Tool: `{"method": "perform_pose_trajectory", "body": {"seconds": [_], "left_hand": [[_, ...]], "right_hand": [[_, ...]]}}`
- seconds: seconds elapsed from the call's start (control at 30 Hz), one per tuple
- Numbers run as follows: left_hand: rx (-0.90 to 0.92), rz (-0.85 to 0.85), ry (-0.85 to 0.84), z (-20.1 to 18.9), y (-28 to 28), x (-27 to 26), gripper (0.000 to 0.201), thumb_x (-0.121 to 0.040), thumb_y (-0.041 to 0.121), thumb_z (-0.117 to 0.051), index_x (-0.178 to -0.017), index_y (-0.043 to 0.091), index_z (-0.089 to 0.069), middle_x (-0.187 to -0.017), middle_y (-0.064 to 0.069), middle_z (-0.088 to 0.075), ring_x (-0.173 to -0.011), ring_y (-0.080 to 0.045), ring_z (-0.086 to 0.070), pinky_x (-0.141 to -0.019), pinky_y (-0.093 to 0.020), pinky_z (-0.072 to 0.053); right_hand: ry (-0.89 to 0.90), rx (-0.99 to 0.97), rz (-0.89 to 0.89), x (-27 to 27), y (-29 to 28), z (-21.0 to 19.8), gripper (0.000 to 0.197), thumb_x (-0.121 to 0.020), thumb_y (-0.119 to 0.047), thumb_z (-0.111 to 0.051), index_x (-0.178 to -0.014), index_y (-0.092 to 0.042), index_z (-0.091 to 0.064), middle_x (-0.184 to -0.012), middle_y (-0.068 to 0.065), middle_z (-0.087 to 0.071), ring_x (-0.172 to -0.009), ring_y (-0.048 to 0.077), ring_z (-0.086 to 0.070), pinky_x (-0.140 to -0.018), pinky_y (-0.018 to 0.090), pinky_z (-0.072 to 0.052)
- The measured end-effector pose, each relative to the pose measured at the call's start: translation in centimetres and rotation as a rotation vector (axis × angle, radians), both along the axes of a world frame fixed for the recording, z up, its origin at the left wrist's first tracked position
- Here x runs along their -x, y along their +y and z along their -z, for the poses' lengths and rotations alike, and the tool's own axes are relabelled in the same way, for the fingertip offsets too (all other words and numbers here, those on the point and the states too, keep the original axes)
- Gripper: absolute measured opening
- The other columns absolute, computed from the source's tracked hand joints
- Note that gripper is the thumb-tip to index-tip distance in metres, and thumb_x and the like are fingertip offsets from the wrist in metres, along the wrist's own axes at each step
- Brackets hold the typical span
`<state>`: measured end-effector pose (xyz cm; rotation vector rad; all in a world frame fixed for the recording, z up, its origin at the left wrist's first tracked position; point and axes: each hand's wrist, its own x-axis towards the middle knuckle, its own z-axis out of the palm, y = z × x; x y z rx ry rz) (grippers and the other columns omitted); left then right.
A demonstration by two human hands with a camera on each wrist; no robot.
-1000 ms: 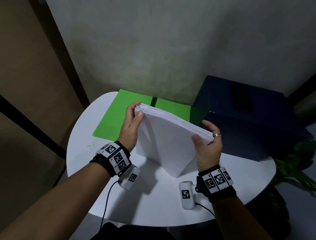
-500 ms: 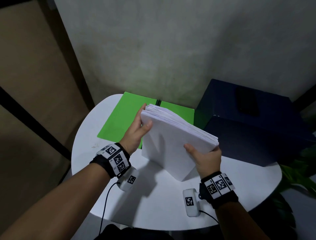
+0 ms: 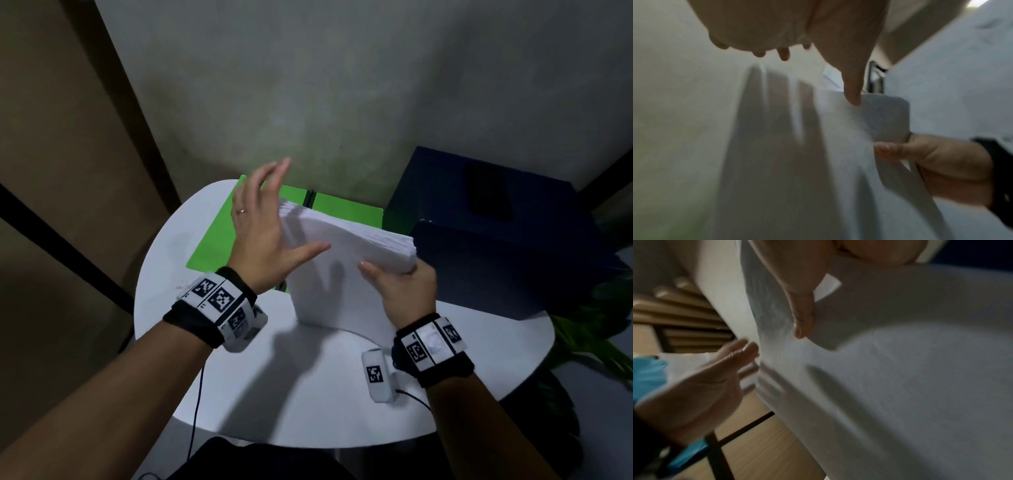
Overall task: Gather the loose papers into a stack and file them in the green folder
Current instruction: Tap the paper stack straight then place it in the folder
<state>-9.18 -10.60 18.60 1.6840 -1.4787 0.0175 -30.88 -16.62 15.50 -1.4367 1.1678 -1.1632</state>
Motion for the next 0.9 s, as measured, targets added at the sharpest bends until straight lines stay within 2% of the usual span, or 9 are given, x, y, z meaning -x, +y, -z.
{"method": "perform_pose_trajectory", "body": {"seconds": [0.07, 0.13, 0.23, 0.33, 0.4, 0.5, 0.63, 0.77, 0.9], "left_hand": [[-0.133, 0.030, -0.384, -2.1, -0.6, 0.7, 0.092, -0.062, 0.065, -0.071, -0.142, 0.037, -0.037, -0.149, 0.003, -0.039, -0.144, -0.025, -0.027, -0.116, -0.060, -0.012], [-0.257, 0.128, -0.452, -3.0, -1.1, 1.4, 0.040, -0.074, 0.058, -0.066, -0.107, 0.036, -0.062, -0.117, 0.005, -0.066, -0.125, -0.025, -0.053, -0.110, -0.058, -0.026], [-0.258, 0.180, -0.162, -1.8, -1.0, 0.0, 0.033, -0.081, 0.052, -0.058, -0.077, 0.020, -0.061, -0.070, -0.005, -0.068, -0.072, -0.034, -0.064, -0.063, -0.039, -0.049], [-0.189, 0.183, 0.261, -0.1, 0.0, -3.1, 0.016, -0.078, 0.034, -0.073, -0.084, 0.019, -0.071, -0.074, 0.009, -0.074, -0.072, -0.015, -0.069, -0.067, -0.031, -0.053], [-0.198, 0.184, 0.584, 1.3, 0.7, -5.1, 0.014, -0.077, 0.015, -0.079, -0.088, 0.021, -0.072, -0.074, 0.019, -0.074, -0.071, 0.000, -0.067, -0.070, -0.021, -0.054], [-0.216, 0.129, 0.761, 3.6, 0.7, -6.5, 0.019, -0.080, 0.006, -0.075, -0.097, 0.015, -0.071, -0.076, 0.019, -0.075, -0.072, 0.000, -0.069, -0.069, -0.020, -0.055], [-0.102, -0.032, 0.833, 6.0, 0.5, -4.0, 0.019, -0.082, 0.006, -0.074, -0.100, 0.011, -0.068, -0.070, 0.020, -0.072, -0.061, 0.011, -0.064, -0.062, -0.012, -0.049], [-0.079, -0.130, 0.816, 9.2, 2.3, -2.4, 0.019, -0.080, 0.008, -0.077, -0.095, 0.018, -0.068, -0.083, 0.016, -0.070, -0.067, 0.010, -0.066, -0.067, -0.011, -0.053], [-0.265, -0.070, 0.832, 12.1, 4.0, -3.3, 0.036, -0.075, 0.004, -0.080, -0.107, 0.010, -0.063, -0.093, 0.006, -0.071, -0.080, -0.001, -0.067, -0.075, -0.019, -0.055]], "right_hand": [[0.165, 0.211, -0.084, -0.6, -0.1, -1.3, 0.019, -0.071, -0.016, -0.087, -0.086, -0.013, -0.076, -0.076, -0.002, -0.076, -0.071, 0.014, -0.072, -0.065, 0.028, -0.057], [0.304, 0.398, -0.144, -1.3, -0.3, -1.9, 0.016, -0.074, -0.023, -0.084, -0.085, -0.016, -0.076, -0.074, 0.000, -0.074, -0.066, 0.015, -0.069, -0.060, 0.028, -0.055], [0.380, 0.438, 0.025, -0.8, -0.9, -1.0, 0.032, -0.071, -0.025, -0.084, -0.101, -0.022, -0.073, -0.099, -0.002, -0.069, -0.093, 0.014, -0.062, -0.085, 0.035, -0.054], [0.448, 0.159, 0.349, 2.2, -1.3, 2.0, 0.091, -0.061, -0.034, -0.087, -0.140, -0.030, -0.043, -0.143, -0.003, -0.045, -0.131, 0.019, -0.038, -0.111, 0.040, -0.036], [0.175, -0.086, 0.371, 3.9, -1.6, 3.7, 0.114, -0.056, -0.029, -0.091, -0.150, -0.031, -0.025, -0.150, -0.003, -0.039, -0.137, 0.018, -0.038, -0.115, 0.045, -0.034], [-0.175, -0.250, 0.207, 4.9, -2.3, 4.3, 0.094, -0.059, -0.021, -0.093, -0.139, -0.016, -0.044, -0.134, 0.009, -0.060, -0.121, 0.025, -0.060, -0.105, 0.052, -0.047], [-0.020, -0.216, 0.155, 4.8, -2.3, 3.3, 0.026, -0.071, -0.014, -0.086, -0.093, -0.015, -0.072, -0.097, 0.009, -0.076, -0.092, 0.028, -0.073, -0.085, 0.052, -0.058], [-0.018, -0.122, 0.182, 4.8, -0.3, 4.6, 0.031, -0.073, -0.005, -0.083, -0.097, -0.016, -0.070, -0.088, -0.007, -0.073, -0.075, 0.001, -0.072, -0.069, 0.021, -0.059], [0.108, -0.211, 0.143, 5.2, 1.3, 7.3, 0.033, -0.070, -0.009, -0.086, -0.088, -0.027, -0.064, -0.086, -0.010, -0.070, -0.070, -0.006, -0.066, -0.069, 0.019, -0.054]]}}
